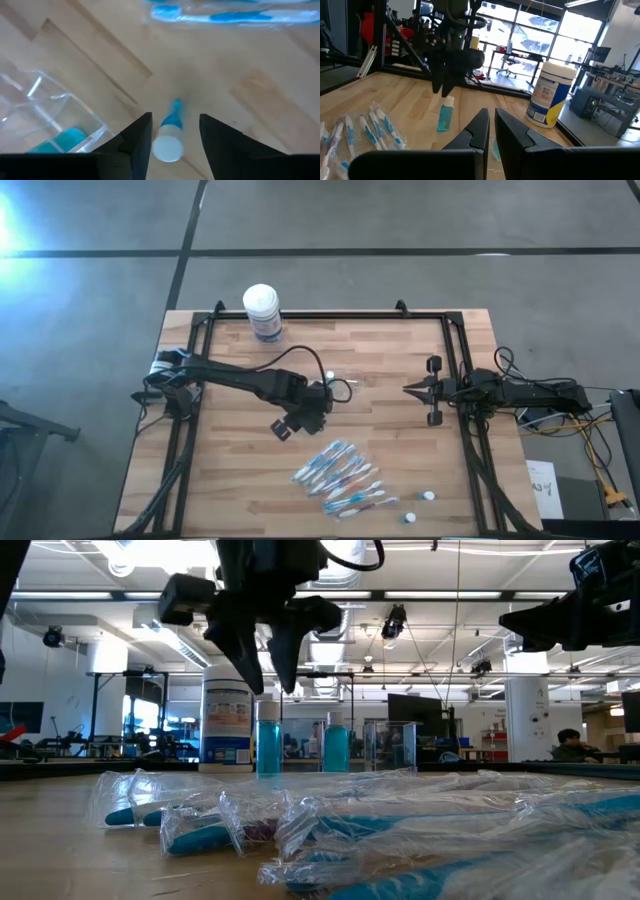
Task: Pick & Place toothbrushing station
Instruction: Put the mouthwash into the transparent organizer
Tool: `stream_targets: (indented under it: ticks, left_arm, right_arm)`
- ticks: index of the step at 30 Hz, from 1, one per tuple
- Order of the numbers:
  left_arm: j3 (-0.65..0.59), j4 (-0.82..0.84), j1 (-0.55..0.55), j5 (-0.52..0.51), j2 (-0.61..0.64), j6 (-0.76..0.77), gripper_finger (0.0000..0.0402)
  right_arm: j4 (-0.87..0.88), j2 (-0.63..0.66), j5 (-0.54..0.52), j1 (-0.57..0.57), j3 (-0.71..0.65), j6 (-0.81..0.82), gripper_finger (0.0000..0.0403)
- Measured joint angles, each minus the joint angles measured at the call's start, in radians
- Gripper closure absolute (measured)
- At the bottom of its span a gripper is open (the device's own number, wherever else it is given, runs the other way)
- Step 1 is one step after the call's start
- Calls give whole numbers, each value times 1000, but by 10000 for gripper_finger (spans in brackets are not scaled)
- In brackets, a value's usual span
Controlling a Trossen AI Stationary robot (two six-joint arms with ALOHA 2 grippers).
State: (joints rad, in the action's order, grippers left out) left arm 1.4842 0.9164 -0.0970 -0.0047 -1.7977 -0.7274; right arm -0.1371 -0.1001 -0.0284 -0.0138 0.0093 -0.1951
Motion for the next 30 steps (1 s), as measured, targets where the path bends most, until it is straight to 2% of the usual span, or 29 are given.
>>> stream_targets:
  ticks: [4,30]
  left_arm:
    - [-23,-18,6,-28,0,4,234]
    - [-90,-45,24,-24,0,-39,236]
  right_arm:
    - [-1,0,0,0,0,0,374]
    - [-2,0,-1,0,0,0,374]
